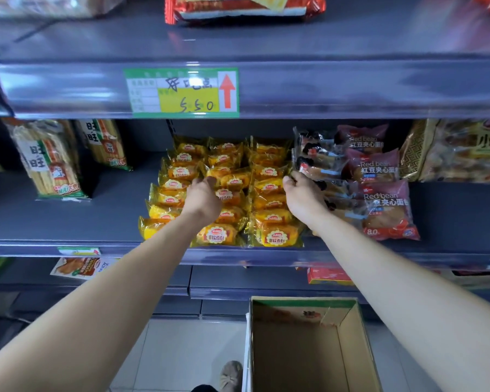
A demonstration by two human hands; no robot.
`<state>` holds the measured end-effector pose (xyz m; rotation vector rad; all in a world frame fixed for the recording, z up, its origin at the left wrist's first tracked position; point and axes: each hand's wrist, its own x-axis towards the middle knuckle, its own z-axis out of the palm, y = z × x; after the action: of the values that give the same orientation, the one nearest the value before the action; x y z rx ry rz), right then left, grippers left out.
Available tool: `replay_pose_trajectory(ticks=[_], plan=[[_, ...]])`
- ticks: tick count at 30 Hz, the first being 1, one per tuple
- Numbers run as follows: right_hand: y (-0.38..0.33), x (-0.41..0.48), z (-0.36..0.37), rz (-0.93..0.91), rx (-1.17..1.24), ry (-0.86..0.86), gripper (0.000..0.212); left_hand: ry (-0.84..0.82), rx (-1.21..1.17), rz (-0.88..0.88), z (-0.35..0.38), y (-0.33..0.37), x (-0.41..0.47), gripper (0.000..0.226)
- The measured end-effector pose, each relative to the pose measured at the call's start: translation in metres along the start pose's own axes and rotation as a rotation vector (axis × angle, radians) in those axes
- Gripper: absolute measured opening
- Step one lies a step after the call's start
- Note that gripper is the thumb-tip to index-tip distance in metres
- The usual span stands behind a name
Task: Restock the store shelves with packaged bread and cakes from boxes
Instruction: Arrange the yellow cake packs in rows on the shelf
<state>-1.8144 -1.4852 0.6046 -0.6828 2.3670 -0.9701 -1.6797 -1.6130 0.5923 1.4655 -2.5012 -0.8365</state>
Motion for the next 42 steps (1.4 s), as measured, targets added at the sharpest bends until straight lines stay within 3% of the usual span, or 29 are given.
replay_pose_trajectory(ticks=[3,8,10,15,24,27,30,37,40,42], plan=[[-0.02,-0.001,0.019,-0.082,0.127,-0.083,0.042,-0.014,-0.122,-0.094,-0.011,-0.01,0.004,0.04],[-0.034,0.01,0.061,0.139,0.357,-0.353,0.051,-0.104,-0.255,-0.158,-0.012,-0.02,0.016,0.033],[-0.039,0.014,0.069,0.193,0.414,-0.334,0.052,-0.123,-0.23,-0.155,-0.013,-0.02,0.023,0.026],[-0.05,0.042,0.068,0.138,0.369,-0.111,0.035,0.02,-0.215,-0.124,-0.016,-0.018,0.049,0.032],[-0.058,0.074,0.078,0.213,0.334,-0.176,0.04,-0.209,-0.5,-0.248,-0.021,-0.02,0.084,0.025],[-0.058,0.075,0.08,0.193,0.245,-0.203,0.038,-0.254,-0.521,-0.202,-0.021,-0.02,0.09,0.016],[-0.057,0.077,0.079,0.169,0.169,-0.254,0.039,-0.263,-0.514,-0.155,-0.021,-0.024,0.092,0.015],[-0.051,0.083,0.076,0.155,0.223,-0.37,0.048,-0.291,-0.441,-0.097,-0.021,-0.034,0.096,0.041],[-0.051,0.084,0.076,0.175,0.24,-0.363,0.047,-0.267,-0.48,-0.088,-0.021,-0.035,0.095,0.033],[-0.054,0.086,0.075,0.199,0.254,-0.262,0.042,-0.232,-0.502,-0.072,-0.023,-0.029,0.094,0.018]])
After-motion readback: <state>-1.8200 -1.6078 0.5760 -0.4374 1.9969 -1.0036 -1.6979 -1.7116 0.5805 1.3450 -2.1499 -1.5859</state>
